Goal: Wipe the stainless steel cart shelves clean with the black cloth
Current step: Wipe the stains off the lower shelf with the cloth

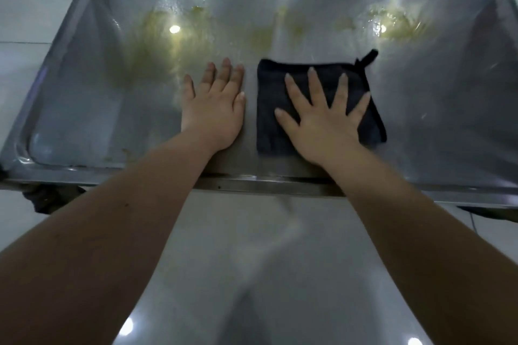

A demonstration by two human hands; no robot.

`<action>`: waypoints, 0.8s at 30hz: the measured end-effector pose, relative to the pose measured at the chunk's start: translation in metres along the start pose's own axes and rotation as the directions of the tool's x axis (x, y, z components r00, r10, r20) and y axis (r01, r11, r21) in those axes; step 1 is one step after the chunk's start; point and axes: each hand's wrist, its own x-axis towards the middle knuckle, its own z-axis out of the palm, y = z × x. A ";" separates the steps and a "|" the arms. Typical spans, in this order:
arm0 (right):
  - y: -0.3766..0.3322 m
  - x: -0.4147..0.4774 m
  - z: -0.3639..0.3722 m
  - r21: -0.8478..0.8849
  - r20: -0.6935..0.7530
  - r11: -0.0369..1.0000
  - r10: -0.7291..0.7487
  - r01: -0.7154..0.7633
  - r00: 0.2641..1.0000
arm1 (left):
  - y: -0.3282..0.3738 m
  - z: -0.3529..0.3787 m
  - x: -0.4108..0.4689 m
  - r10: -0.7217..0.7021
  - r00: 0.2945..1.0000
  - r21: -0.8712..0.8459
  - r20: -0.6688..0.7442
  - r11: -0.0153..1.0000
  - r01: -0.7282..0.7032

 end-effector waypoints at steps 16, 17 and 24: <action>0.185 0.042 -0.031 0.001 -0.049 0.947 0.321 -0.322 0.946 | 0.001 0.000 0.000 -0.022 1.000 -0.028 -0.013 0.999 0.021; 0.205 0.034 -0.034 0.015 -0.040 0.928 0.373 -0.373 0.927 | 0.002 0.000 0.000 -0.018 1.000 -0.020 -0.014 1.000 0.018; 0.152 0.042 -0.031 0.026 -0.045 0.897 0.441 -0.441 0.896 | 0.007 0.000 0.000 -0.012 1.000 0.006 -0.009 1.000 0.012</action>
